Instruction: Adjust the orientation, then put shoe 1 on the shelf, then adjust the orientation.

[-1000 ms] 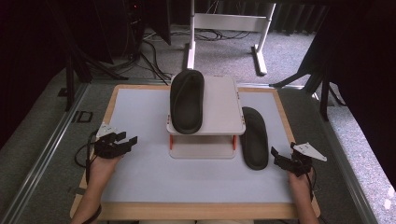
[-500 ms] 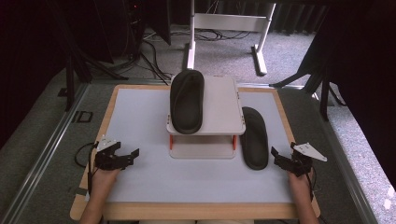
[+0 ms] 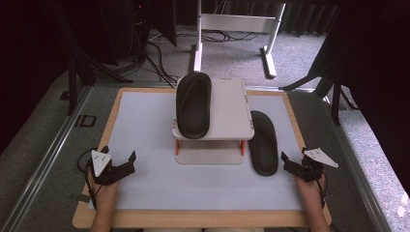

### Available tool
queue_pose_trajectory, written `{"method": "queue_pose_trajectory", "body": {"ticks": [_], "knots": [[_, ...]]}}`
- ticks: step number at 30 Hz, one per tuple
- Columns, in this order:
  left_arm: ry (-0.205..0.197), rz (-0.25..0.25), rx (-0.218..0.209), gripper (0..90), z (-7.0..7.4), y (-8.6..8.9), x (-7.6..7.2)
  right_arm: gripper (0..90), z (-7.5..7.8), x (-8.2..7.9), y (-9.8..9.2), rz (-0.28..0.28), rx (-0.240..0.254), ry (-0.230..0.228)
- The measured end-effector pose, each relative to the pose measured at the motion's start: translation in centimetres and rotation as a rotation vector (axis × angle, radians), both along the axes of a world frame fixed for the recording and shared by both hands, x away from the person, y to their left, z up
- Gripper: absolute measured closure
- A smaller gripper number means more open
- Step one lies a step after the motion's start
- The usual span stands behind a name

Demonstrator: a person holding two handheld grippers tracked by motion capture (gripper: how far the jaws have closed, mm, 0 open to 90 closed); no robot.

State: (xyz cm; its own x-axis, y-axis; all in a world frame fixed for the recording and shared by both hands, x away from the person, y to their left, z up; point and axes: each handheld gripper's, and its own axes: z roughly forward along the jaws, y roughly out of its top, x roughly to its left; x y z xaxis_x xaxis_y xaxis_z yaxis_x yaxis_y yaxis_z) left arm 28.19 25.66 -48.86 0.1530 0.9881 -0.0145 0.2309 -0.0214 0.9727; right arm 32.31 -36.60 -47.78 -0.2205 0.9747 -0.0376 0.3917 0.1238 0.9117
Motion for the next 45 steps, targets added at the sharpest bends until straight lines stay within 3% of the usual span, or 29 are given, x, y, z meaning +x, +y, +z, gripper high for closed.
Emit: {"method": "queue_pose_trajectory", "body": {"ticks": [7, 12, 19, 27, 31, 35, 45], "knots": [[-0.011, -0.013, -0.005, 1.1, 0.0, 0.0, -0.1, 12.9, 0.0, 0.1, 0.0, 0.001, -0.002, 0.016], [-0.013, -0.018, -0.002, 1.1, 0.0, 0.0, -0.1, 11.9, 0.1, 0.6, -0.4, 0.023, 0.040, 0.085], [-0.017, -0.018, -0.020, 1.1, -0.1, 0.2, -0.2, 11.6, 0.3, 0.5, 0.0, 0.057, 0.023, 0.161], [-0.016, -0.023, -0.007, 1.1, -0.1, 0.0, -0.2, 14.1, 2.1, 0.8, 0.0, 0.106, 0.067, 0.182], [-0.013, -0.026, -0.006, 1.1, 0.0, 0.0, -0.1, 15.0, 2.7, 1.0, 0.1, 0.109, 0.050, 0.172], [-0.011, -0.027, -0.008, 1.1, 0.0, 0.0, -0.1, 18.0, 3.7, 2.0, -0.1, 0.138, 0.085, 0.194], [-0.012, -0.030, -0.016, 1.1, -0.1, 0.1, -0.1, 26.6, 5.4, 4.7, 0.1, 0.171, 0.076, 0.260]]}}
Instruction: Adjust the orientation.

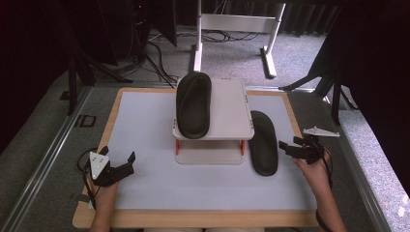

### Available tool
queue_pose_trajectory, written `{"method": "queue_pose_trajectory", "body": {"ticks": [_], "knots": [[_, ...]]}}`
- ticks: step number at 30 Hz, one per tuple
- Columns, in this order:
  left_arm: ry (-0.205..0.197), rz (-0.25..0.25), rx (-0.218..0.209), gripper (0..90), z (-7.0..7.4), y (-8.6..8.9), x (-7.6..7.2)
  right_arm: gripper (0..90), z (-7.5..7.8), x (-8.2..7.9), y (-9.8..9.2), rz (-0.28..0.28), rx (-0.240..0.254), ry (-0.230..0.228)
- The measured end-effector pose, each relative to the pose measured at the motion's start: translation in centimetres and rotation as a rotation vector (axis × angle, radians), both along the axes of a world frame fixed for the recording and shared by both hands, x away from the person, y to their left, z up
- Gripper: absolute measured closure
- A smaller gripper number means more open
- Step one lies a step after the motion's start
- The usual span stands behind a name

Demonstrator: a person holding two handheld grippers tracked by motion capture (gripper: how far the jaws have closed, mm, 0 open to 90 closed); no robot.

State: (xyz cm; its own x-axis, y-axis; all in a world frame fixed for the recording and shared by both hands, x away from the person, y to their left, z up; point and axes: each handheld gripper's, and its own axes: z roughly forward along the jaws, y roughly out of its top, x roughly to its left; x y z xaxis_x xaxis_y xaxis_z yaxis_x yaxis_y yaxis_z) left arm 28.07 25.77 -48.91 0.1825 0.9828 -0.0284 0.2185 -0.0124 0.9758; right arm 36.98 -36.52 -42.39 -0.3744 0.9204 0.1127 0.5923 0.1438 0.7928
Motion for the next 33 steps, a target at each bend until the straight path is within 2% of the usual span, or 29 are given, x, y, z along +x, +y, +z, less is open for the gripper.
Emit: {"method": "queue_pose_trajectory", "body": {"ticks": [8, 16, 17, 26, 30, 33], "knots": [[-0.006, -0.003, 0.002, 1.1, 0.0, 0.0, -0.1, 33.6, 1.0, 2.5, 0.8, 0.024, -0.032, 0.068], [-0.008, -0.005, 0.006, 1.1, 0.0, -0.1, -0.1, 35.6, 1.5, 4.3, 2.0, 0.056, -0.061, 0.100], [-0.007, -0.007, 0.006, 1.1, 0.0, 0.0, -0.1, 37.2, 1.6, 5.0, 2.3, 0.056, -0.076, 0.111], [-0.007, -0.010, 0.014, 1.1, 0.0, -0.1, -0.1, 42.7, 1.7, 7.4, 3.5, 0.087, -0.133, 0.176], [-0.006, -0.010, 0.006, 1.1, 0.0, 0.0, -0.1, 45.9, 1.6, 8.1, 3.9, 0.103, -0.158, 0.204], [-0.007, -0.011, 0.006, 1.1, 0.0, 0.0, -0.1, 48.4, 1.4, 8.5, 4.2, 0.114, -0.197, 0.219]]}}
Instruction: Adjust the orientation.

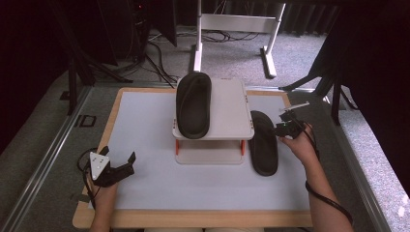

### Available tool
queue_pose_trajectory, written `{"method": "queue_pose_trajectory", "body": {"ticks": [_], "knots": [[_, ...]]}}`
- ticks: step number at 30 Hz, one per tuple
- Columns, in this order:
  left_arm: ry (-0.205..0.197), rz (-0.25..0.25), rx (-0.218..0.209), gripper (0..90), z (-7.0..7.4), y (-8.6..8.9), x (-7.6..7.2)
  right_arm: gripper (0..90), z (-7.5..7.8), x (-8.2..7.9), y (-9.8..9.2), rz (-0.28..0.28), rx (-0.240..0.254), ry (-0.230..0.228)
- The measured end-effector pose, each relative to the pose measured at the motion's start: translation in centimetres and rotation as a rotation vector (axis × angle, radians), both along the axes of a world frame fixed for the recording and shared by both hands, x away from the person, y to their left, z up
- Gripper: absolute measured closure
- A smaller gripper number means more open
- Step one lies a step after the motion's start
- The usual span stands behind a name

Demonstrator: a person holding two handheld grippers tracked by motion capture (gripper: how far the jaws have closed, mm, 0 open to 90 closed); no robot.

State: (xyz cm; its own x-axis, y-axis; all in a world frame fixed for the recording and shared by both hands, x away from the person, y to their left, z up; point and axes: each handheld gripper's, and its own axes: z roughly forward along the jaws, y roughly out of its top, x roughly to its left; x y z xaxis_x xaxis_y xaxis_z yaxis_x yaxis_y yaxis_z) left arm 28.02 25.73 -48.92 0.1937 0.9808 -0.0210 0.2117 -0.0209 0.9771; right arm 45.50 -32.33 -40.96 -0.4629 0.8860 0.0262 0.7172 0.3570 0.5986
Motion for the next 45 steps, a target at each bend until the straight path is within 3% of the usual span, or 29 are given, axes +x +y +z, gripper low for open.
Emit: {"method": "queue_pose_trajectory", "body": {"ticks": [6, 11, 15, 18, 27, 39, 45], "knots": [[0.002, -0.001, 0.002, 1.1, 0.0, 0.0, 0.0, 53.3, -0.3, 1.2, 0.3, -0.004, -0.054, 0.064], [0.004, -0.003, 0.005, 1.1, 0.0, 0.0, 0.0, 60.8, -0.5, 1.8, 0.7, -0.001, -0.060, 0.102], [0.006, -0.003, 0.004, 1.1, 0.0, 0.0, 0.0, 61.4, -0.6, 2.1, 1.3, -0.040, -0.040, 0.153], [0.009, -0.005, 0.004, 1.1, 0.0, 0.0, 0.1, 66.7, -0.8, 2.3, 1.6, -0.044, -0.073, 0.178], [0.015, -0.007, 0.006, 1.1, 0.0, 0.0, 0.1, 74.2, -0.3, 2.9, 2.3, -0.047, -0.144, 0.236], [0.022, -0.010, 0.007, 1.2, 0.0, -0.1, 0.2, 75.7, 0.8, 2.7, 2.2, -0.067, -0.150, 0.308], [0.023, -0.011, 0.006, 1.2, 0.0, 0.0, 0.2, 76.0, 2.2, 2.3, 1.4, -0.104, -0.144, 0.303]]}}
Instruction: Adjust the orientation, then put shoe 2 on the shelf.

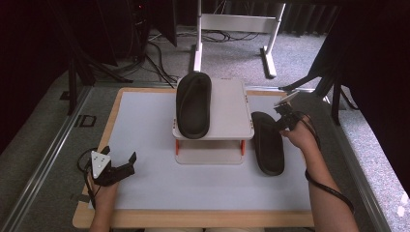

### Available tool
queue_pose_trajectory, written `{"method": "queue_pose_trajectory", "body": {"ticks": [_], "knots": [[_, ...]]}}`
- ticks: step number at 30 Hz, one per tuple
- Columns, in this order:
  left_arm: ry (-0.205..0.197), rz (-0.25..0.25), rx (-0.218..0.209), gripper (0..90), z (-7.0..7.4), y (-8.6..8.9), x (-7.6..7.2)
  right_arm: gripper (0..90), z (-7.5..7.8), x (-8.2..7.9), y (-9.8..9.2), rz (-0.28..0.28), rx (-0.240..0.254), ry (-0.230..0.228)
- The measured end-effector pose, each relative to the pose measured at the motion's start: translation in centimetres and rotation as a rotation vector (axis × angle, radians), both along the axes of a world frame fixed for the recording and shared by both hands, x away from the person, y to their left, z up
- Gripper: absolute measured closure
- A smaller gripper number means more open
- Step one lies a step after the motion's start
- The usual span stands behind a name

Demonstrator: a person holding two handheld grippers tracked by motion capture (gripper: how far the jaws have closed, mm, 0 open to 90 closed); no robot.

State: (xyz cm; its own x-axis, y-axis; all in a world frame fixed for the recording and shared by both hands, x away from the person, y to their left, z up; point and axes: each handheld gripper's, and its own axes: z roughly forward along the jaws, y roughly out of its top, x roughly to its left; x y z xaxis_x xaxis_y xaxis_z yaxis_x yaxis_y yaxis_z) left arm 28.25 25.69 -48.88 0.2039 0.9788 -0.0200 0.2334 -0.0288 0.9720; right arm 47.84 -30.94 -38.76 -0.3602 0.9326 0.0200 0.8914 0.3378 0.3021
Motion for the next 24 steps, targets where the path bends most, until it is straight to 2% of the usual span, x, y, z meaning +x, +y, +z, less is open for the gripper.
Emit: {"method": "queue_pose_trajectory", "body": {"ticks": [3, 6, 7, 10, 11, 12, 13, 18, 19, 20, 24], "knots": [[0.000, 0.000, -0.003, 1.1, 0.0, 0.0, 0.0, 76.2, 0.6, -0.1, -0.2, -0.001, -0.011, -0.008], [0.000, -0.001, -0.005, 1.2, 0.0, 0.0, 0.0, 76.4, 2.0, -0.2, -0.7, -0.019, -0.003, -0.031], [0.000, -0.001, -0.005, 1.2, 0.0, 0.0, 0.0, 76.4, 2.0, -0.2, -0.7, -0.019, -0.003, -0.031], [-0.001, 0.001, -0.003, 1.2, 0.0, 0.0, 0.0, 76.4, 3.7, -0.4, -1.0, -0.027, 0.008, -0.053], [-0.001, 0.001, -0.003, 1.2, 0.0, 0.0, 0.0, 76.4, 3.7, -0.4, -1.0, -0.027, 0.008, -0.053], [-0.002, 0.000, -0.003, 1.1, 0.0, 0.0, 0.0, 76.4, 4.7, -0.4, -1.1, -0.033, 0.011, -0.066], [-0.002, 0.000, -0.003, 1.1, 0.0, 0.0, 0.0, 76.4, 4.7, -0.4, -1.1, -0.033, 0.011, -0.066], [-0.007, 0.000, -0.004, 1.2, 0.0, 0.1, -0.1, 76.6, 7.8, -0.7, -1.1, -0.037, 0.014, -0.101], [-0.007, 0.000, -0.004, 1.1, 0.0, 0.1, -0.1, 76.6, 7.8, -0.7, -1.1, -0.037, 0.014, -0.101], [-0.006, 0.000, -0.004, 1.2, 0.0, 0.1, -0.1, 76.6, 8.9, -0.8, -1.0, -0.034, 0.017, -0.100], [-0.007, -0.001, -0.004, 1.2, 0.0, 0.1, -0.1, 76.7, 11.1, -1.1, -0.3, -0.036, 0.006, -0.126]]}}
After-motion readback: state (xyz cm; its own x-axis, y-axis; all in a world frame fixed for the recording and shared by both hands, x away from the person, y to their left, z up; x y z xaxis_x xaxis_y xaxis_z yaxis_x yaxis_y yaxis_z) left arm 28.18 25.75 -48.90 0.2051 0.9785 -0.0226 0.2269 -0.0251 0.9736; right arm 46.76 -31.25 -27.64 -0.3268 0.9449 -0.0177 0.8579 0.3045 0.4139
